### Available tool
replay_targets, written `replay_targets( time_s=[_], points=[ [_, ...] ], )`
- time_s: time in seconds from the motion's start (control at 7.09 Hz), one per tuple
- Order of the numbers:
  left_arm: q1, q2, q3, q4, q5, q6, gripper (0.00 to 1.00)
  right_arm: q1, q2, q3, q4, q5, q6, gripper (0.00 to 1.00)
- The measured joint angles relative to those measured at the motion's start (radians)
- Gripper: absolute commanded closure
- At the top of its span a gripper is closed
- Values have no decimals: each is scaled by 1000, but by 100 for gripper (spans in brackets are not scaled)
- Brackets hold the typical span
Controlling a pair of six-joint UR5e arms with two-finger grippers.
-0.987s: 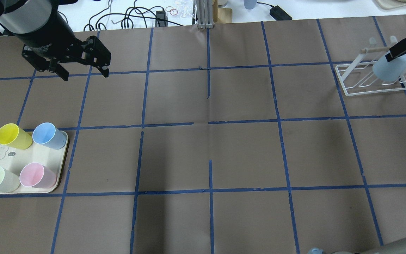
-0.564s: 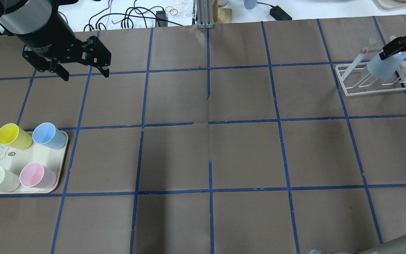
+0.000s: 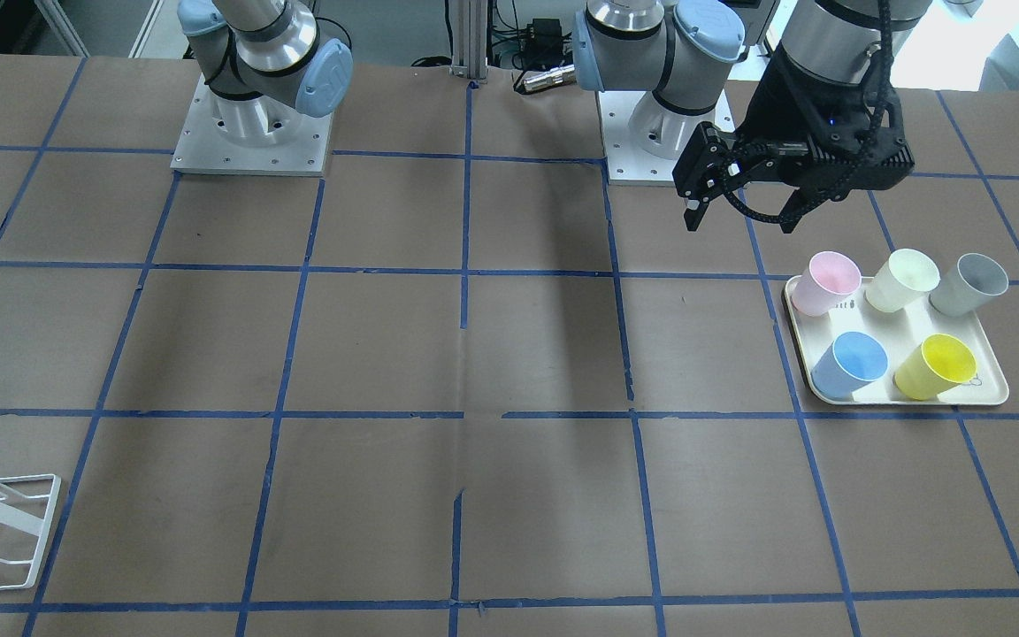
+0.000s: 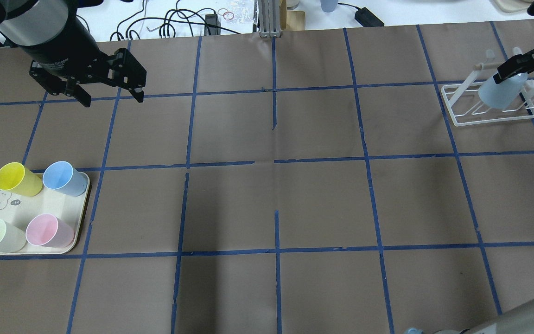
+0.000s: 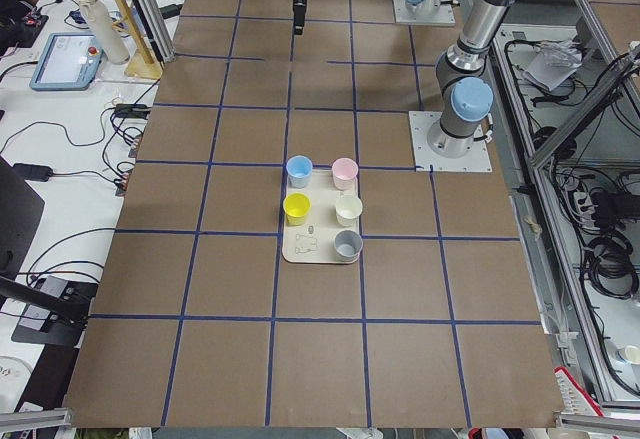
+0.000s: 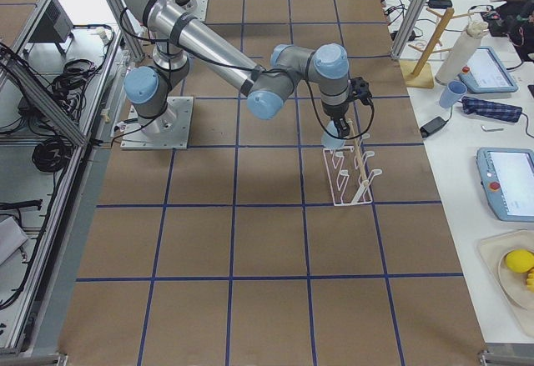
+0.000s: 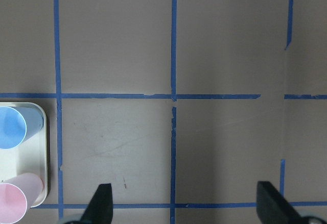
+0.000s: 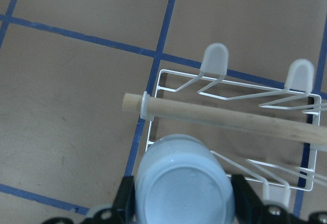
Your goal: Transfer IKEA cup to right arm and place on rack
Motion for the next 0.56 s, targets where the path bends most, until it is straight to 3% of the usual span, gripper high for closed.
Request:
replay_targets(
  time_s=[0.14, 0.28, 0.42, 0.56],
  points=[
    [0, 0, 1, 0, 2, 0, 0, 0, 13, 1, -4, -2, 1, 100],
    [0, 0, 2, 0, 2, 0, 0, -1, 24, 1, -9, -5, 2, 88],
    [0, -1, 2, 0, 2, 0, 0, -1, 30, 1, -12, -6, 4, 85],
    [0, -1, 2, 0, 2, 0, 0, -1, 35, 2, -13, -7, 5, 75]
  ],
)
